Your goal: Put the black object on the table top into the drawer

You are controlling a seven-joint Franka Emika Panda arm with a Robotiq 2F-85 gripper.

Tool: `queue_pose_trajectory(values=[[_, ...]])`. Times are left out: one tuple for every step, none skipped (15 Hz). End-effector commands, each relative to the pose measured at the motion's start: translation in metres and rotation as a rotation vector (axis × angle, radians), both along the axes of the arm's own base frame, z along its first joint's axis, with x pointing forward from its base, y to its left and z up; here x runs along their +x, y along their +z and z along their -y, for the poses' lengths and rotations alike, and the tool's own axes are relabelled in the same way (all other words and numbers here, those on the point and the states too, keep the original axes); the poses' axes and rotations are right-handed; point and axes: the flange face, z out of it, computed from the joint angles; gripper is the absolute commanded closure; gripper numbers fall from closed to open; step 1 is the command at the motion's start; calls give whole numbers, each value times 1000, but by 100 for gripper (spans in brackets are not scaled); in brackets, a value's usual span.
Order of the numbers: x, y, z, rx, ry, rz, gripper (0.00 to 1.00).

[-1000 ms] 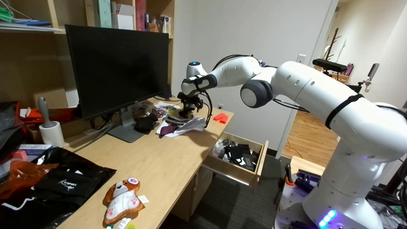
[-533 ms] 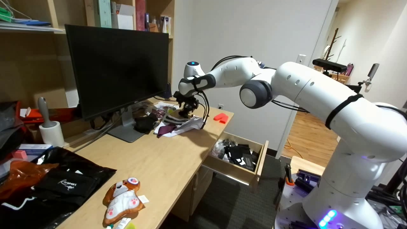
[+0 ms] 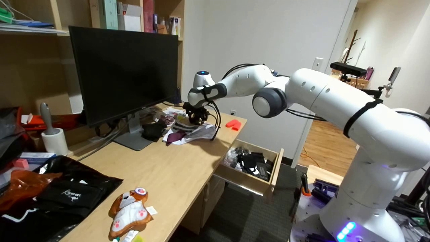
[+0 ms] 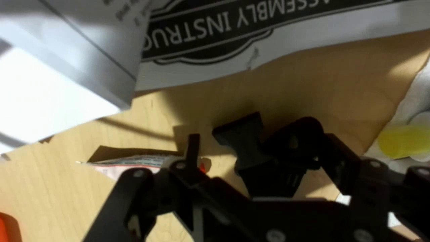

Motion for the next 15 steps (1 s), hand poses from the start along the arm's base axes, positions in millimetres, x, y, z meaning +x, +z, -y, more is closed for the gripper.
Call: queue_pose_trajectory(values=[[-2, -8, 8, -6, 18, -13, 42], [-4, -10, 10, -6, 15, -18, 47], [-5, -11, 12, -7, 12, -22, 55], [-5, -11, 13, -7, 9, -24, 61], [-6, -11, 15, -9, 7, -26, 68], [-6, -10, 16, -10, 7, -28, 73], [-7, -10, 18, -11, 5, -30, 81], [-7, -7, 19, -10, 3, -35, 87], [-8, -6, 19, -10, -1, -37, 92], [-8, -2, 20, -9, -4, -42, 93], [-8, 1, 20, -10, -2, -45, 96], [-7, 6, 20, -11, -5, -49, 94], [-7, 12, 21, -10, -7, -52, 91], [-6, 21, 21, -8, -7, -51, 91], [-5, 29, 22, -11, -12, -42, 91]])
